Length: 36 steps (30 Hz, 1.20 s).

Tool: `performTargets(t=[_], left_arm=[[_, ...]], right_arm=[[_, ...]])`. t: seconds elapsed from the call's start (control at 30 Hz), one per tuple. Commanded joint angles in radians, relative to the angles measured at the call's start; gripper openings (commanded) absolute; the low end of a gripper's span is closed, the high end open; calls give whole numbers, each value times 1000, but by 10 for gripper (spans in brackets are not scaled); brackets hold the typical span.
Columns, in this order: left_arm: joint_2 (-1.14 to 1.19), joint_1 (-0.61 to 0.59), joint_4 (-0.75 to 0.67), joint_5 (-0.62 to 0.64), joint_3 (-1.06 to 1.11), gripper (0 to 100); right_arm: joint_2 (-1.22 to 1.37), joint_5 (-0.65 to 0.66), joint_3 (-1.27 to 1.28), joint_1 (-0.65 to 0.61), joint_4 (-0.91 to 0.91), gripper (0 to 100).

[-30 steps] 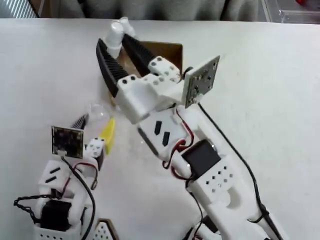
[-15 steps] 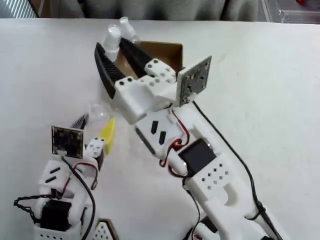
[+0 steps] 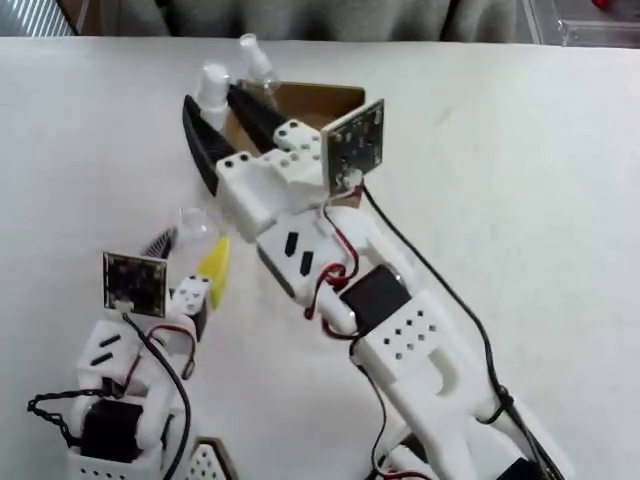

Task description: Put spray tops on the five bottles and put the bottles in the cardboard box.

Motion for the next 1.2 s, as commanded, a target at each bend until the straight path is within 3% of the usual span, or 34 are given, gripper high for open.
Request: performTargets(t=[0.0,0.53,0.77,1.17], left_arm=[[-15,4,-8,-8,-5,28],[-15,4,-8,-5,-5,28],[-15,2,-8,-3,-5,28],[-15,2,-8,-3,-5,28]], right_arm=[[-5,5,-14,-4,51,15],[-5,3,9,-77,193,19],[-5,3,5,-82,216,167],[-35,3,-21,-68,228,170]])
